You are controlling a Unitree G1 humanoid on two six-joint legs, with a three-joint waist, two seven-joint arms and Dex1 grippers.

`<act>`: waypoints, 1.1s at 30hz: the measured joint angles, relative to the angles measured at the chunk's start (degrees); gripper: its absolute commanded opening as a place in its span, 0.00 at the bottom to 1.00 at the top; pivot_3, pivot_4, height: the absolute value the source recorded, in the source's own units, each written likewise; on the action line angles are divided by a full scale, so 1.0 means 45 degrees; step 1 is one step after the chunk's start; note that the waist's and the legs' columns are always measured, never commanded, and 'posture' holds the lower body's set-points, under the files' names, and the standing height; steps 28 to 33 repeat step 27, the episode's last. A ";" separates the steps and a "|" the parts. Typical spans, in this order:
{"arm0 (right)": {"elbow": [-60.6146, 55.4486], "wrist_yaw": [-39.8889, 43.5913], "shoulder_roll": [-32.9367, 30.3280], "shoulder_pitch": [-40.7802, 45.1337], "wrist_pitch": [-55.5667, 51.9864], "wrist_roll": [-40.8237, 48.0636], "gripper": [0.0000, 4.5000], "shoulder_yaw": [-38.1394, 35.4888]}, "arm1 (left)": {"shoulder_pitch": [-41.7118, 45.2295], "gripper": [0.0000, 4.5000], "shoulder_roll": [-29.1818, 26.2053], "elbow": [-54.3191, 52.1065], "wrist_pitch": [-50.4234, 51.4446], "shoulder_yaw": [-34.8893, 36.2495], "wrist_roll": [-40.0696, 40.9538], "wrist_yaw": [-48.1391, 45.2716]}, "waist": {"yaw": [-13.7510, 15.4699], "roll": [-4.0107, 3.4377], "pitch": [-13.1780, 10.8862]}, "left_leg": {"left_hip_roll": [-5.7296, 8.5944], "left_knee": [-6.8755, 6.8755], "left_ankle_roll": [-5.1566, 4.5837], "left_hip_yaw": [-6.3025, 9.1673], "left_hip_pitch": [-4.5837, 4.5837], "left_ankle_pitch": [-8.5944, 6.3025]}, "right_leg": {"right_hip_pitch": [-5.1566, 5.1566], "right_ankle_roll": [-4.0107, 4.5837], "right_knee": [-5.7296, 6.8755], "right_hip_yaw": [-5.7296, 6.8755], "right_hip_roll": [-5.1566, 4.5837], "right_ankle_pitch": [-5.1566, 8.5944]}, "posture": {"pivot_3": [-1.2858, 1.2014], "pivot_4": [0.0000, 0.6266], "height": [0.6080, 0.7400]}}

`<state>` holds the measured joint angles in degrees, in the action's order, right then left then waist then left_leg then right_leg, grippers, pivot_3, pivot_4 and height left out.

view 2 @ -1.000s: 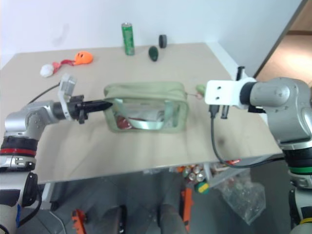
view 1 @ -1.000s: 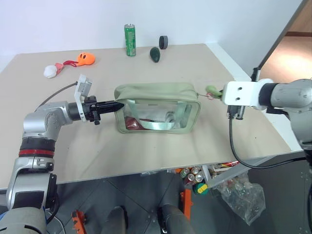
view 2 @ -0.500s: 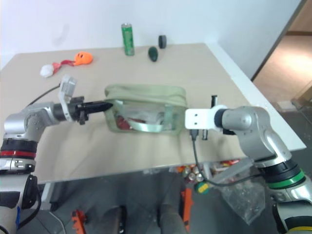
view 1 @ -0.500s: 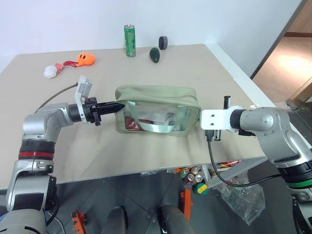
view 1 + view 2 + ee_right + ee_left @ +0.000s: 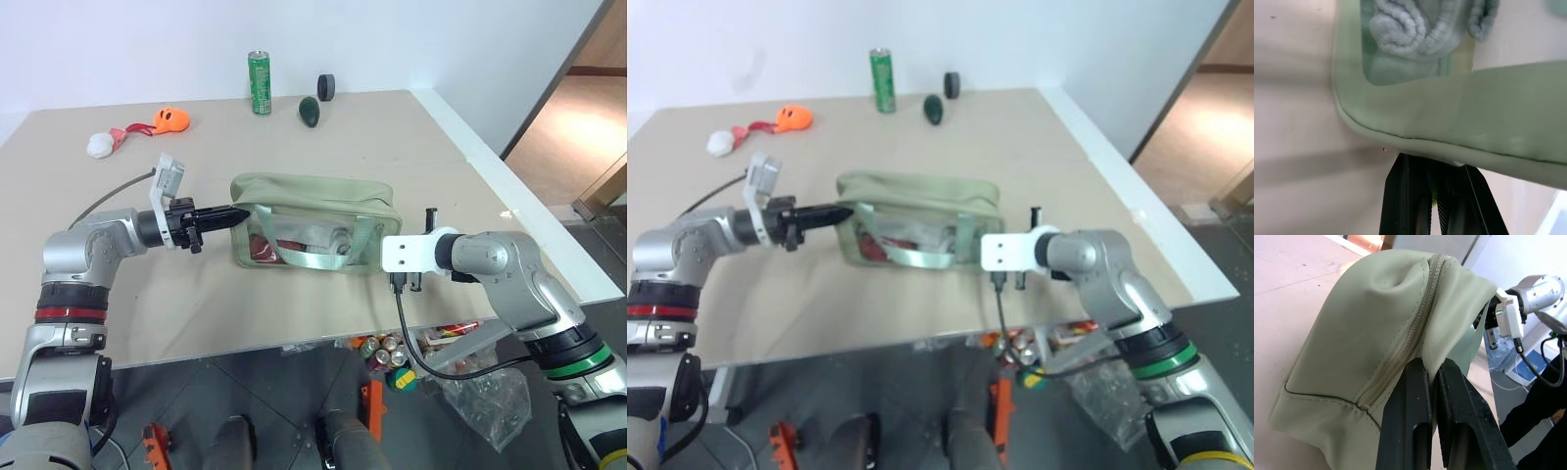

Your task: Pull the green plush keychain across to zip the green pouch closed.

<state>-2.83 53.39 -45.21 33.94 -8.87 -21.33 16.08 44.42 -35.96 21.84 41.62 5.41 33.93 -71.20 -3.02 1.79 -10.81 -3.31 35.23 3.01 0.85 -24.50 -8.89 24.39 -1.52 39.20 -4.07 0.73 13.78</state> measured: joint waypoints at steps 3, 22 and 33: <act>0.0202 -0.0036 0.0043 0.0002 -0.0637 0.0801 0.53 -0.0876 | -0.0061 0.00 -0.0004 -0.0022 0.0196 0.0282 0.0079 0.0204 | 0.0005 0.0000 0.0000 | 0.0001 0.0006 0.0000 -0.0002 -0.0006 0.0000 | -0.0002 -0.0005 0.0000 -0.0001 -0.0003 -0.0002 | 0.52 0.24 1.00; -0.2603 0.2263 -0.1391 -0.3503 -0.5724 0.9646 1.00 -0.9314 | -0.3023 0.68 -0.2154 -0.1930 0.1821 0.2289 0.1512 0.0690 | -0.0018 -0.0001 -0.0002 | -0.0007 0.0012 -0.0045 0.0002 0.0039 -0.0027 | -0.0042 0.0007 -0.0002 0.0003 -0.0004 0.0007 | 0.52 0.24 1.00; -0.3461 0.1625 -0.1275 -0.4057 -0.6640 1.0909 1.00 -0.9808 | -0.3370 0.68 -0.2656 -0.1160 0.1436 0.2979 0.1488 0.0691 | 0.0045 0.0007 0.0003 | 0.0008 0.0053 -0.0045 -0.0016 0.0042 -0.0025 | -0.0063 0.0039 -0.0005 -0.0003 -0.0031 0.0023 | 0.52 0.24 1.00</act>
